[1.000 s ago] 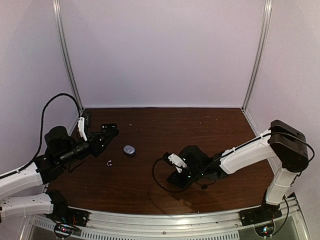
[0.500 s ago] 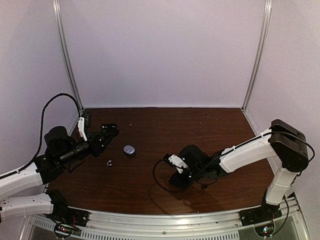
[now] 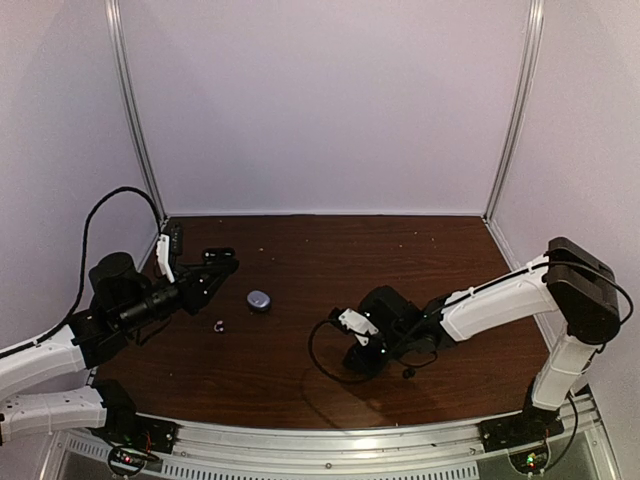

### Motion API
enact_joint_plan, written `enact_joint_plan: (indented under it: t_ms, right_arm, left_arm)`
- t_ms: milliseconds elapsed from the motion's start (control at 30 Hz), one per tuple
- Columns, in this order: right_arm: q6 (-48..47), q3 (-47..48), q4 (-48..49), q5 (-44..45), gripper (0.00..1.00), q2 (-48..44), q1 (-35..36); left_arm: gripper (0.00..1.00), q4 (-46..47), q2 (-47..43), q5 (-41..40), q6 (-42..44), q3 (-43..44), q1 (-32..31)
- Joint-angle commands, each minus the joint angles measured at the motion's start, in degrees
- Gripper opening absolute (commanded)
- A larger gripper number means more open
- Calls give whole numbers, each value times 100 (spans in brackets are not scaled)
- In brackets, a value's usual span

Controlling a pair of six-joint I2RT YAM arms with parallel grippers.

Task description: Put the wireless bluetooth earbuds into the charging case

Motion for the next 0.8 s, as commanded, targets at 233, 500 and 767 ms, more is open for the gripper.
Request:
enact_joint_plan:
  t_ms: [233, 500, 767]
  right_arm:
    - [-237, 84, -394, 138, 29, -267, -67]
    - [-367, 128, -578, 211, 25, -355, -93]
    - [-565, 260, -683, 14, 18, -204, -98]
  left_arm:
    - [0, 425, 54, 96, 20, -17, 34]
    - [0, 495, 151, 148, 20, 4, 34]
    - [0, 505, 165, 139, 23, 24, 34]
